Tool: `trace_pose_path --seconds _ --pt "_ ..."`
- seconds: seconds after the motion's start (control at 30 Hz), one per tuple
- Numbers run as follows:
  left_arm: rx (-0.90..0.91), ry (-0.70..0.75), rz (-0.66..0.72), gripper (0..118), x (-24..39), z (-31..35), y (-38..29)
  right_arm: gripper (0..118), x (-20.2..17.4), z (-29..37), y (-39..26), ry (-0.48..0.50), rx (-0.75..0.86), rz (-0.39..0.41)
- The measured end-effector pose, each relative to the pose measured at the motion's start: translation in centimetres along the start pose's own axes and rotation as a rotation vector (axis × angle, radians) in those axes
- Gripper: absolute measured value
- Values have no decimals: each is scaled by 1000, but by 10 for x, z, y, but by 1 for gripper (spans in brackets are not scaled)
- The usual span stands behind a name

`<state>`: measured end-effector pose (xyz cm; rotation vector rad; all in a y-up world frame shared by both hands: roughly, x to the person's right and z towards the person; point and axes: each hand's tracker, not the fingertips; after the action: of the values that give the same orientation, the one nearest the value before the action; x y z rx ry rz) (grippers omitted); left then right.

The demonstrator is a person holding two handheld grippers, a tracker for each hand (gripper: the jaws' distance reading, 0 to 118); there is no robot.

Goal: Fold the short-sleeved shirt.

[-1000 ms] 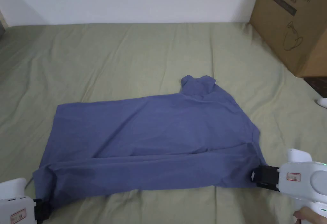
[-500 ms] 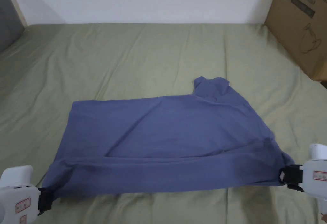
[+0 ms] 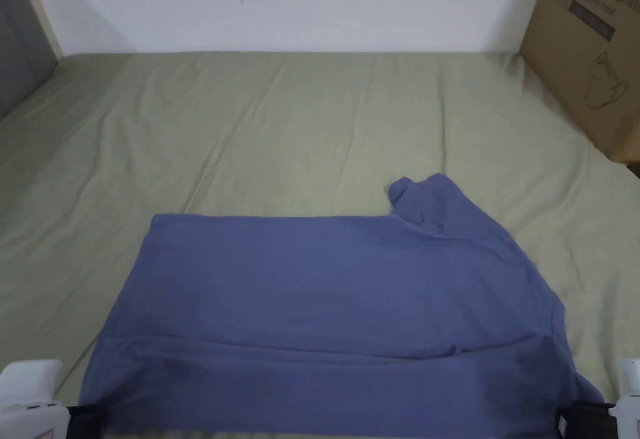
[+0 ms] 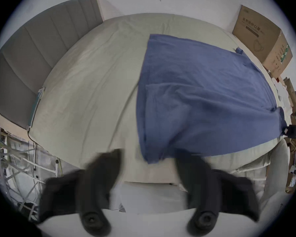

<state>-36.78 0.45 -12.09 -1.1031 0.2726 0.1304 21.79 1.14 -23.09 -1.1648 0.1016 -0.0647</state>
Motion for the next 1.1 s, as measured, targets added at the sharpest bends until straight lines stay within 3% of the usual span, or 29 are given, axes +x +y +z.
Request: trace_pose_path --seconds 0.03,0.17,0.23,0.33,0.37,0.4,0.5,0.6,0.77,0.8,0.83,0.87,0.9,0.93,1.1 --pt "14 1 21 103 -4 4 3 76 -1 4 5 -16 4 16" --pt "104 -56 110 97 -12 30 23 75 -8 23 34 -4 95 33" --pt "143 -105 116 54 -10 40 35 63 -14 28 52 25 144 32" --pt "148 -128 95 24 2 41 53 44 -28 27 72 20 200 82" --pt "156 -115 77 0 8 39 57 14 -33 23 75 17 207 75" --pt "164 -100 67 0 12 35 60 0 -34 18 77 31 224 41" --pt "137 -99 57 0 21 18 70 0 -34 -6 85 123 165 -31" --pt "114 -101 57 0 25 5 80 0 -37 -25 97 73 150 -8" --pt "98 -100 69 0 31 -10 102 0 -29 -43 157 68 209 -40" --pt "93 -92 65 0 32 -13 106 3 -29 -47 172 68 224 -24" --pt "91 -83 59 0 33 -17 111 18 -29 -53 191 66 225 3" --pt "85 -76 56 0 35 -20 116 44 -30 -61 209 52 219 32" --pt "81 -70 52 0 38 -23 121 78 -31 -69 225 37 220 44" --pt "77 -67 48 0 39 -28 125 83 -31 -81 243 15 213 56" --pt "49 -53 57 0 43 -51 141 83 -31 -133 298 13 159 63"
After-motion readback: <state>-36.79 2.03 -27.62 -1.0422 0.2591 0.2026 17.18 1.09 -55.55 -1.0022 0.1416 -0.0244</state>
